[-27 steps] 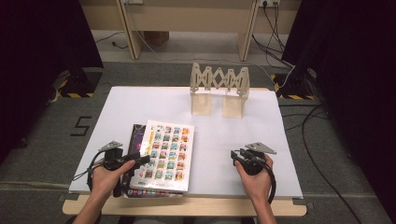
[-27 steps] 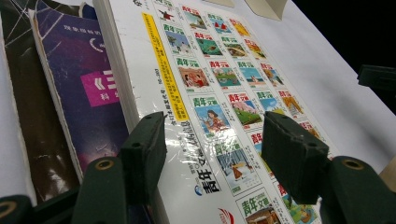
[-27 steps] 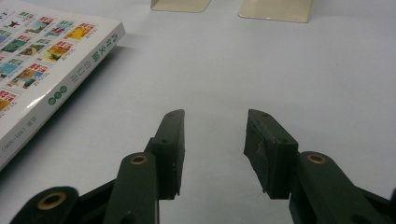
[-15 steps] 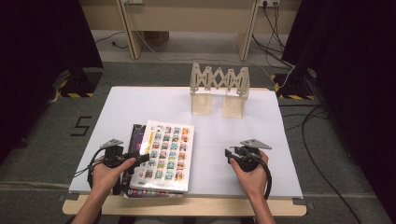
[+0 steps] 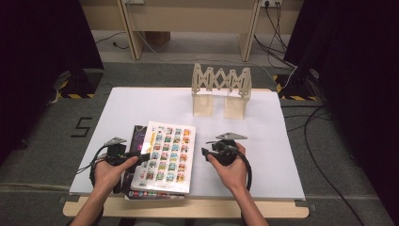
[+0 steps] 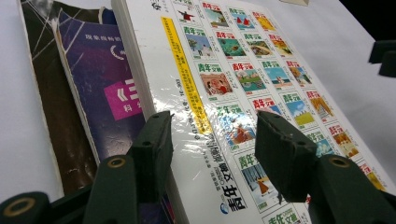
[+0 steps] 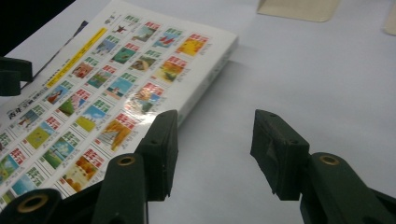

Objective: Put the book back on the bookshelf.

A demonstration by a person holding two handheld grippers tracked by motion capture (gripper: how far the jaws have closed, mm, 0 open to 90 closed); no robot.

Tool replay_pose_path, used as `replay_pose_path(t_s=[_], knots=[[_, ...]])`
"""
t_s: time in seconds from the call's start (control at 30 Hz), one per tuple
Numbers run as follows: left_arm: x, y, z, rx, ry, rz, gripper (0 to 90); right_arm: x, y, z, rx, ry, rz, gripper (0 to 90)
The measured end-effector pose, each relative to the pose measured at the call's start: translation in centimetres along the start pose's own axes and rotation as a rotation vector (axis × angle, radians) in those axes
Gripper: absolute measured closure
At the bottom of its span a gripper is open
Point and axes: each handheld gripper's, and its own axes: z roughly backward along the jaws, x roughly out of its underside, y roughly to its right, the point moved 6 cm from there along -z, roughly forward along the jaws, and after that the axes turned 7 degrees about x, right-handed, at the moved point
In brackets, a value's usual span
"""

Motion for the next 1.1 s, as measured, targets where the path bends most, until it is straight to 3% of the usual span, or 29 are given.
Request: replay_pose_path(t_s=[0.07, 0.27, 0.4, 0.6, 0.77, 1.1], knots=[[0.0, -0.2, 0.1, -0.032, -0.006, -0.014, 45.3, -0.1, -0.8, -0.8, -0.013, -0.018, 0.013, 51.3], [0.7, -0.7, -0.8, -0.012, -0.055, 0.017, 44.1, -0.6, -2.8, -3.0, -0.064, -0.064, 0.010, 50.5], [0.9, -1.0, -0.9, -0.011, -0.054, 0.039, 47.0, -0.5, -3.3, -3.8, -0.085, -0.091, 0.001, 50.1], [0.9, -0.9, -0.5, -0.032, -0.047, 0.040, 56.2, 0.2, -3.4, -4.8, -0.121, -0.130, -0.064, 47.3], [1.3, 0.0, -0.7, -0.019, -0.059, 0.030, 57.1, 0.2, -3.1, -4.8, -0.105, -0.132, -0.079, 45.6], [0.9, -0.2, -1.3, -0.034, -0.044, -0.003, 53.5, -0.9, -2.2, -6.3, -0.137, -0.168, -0.127, 39.7]])
